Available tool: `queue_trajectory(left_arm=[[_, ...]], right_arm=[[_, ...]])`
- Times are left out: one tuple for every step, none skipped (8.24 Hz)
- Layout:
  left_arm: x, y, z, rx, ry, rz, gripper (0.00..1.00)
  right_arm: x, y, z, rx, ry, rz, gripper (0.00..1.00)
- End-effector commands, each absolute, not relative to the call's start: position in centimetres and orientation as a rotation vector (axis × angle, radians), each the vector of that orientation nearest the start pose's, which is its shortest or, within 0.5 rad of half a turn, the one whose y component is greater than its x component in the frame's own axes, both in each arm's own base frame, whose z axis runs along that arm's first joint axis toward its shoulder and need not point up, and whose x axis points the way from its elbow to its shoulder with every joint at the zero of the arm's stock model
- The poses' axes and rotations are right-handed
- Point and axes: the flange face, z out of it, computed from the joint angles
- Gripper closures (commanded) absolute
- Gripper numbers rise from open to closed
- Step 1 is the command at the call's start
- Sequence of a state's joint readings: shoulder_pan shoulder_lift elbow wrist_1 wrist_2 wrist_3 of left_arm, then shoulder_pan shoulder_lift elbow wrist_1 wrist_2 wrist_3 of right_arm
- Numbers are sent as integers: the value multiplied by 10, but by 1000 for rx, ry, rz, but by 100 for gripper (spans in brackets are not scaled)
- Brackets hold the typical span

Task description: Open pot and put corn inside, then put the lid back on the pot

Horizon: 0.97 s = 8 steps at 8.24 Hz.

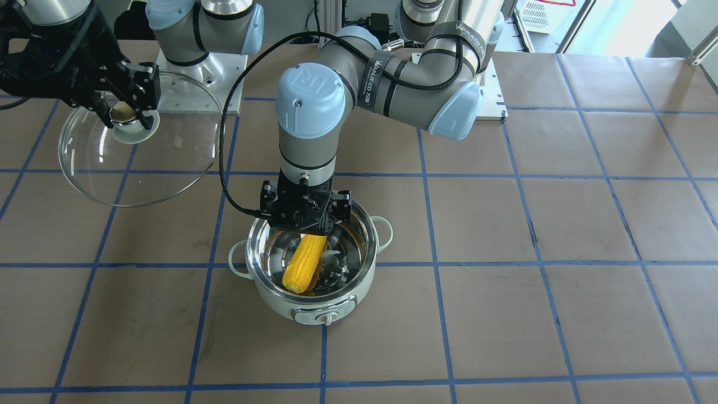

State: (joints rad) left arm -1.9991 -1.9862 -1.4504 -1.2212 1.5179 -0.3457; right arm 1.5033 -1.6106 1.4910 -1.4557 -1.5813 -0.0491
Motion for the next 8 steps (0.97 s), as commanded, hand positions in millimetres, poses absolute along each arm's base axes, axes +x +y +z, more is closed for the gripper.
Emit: queue_trajectory(left_arm=[[-379,-508,402,123,3205,-39,0],[-377,-503,415,125,3205,-73,0],[-373,-499,425,123,3208,-90,0],[-356,-509,431,97,3191,-120,0],[-322,-529,435,96,3150,-128,0],[-292,-538,440,192,3127,-104,0],[-260,-549,451,176,3126,-129,0],[-232,-554,459,119,3125,-136,0]], right_arm=[[103,-480,534,24,3148,-9,71],[105,-481,534,48,3142,-14,71],[111,-484,533,48,3142,-19,71],[131,-491,527,72,3141,-50,71],[171,-507,509,65,3136,-101,71],[222,-528,480,94,3124,-147,71],[262,-543,453,116,3132,-135,71],[286,-550,442,143,3128,-132,71]])
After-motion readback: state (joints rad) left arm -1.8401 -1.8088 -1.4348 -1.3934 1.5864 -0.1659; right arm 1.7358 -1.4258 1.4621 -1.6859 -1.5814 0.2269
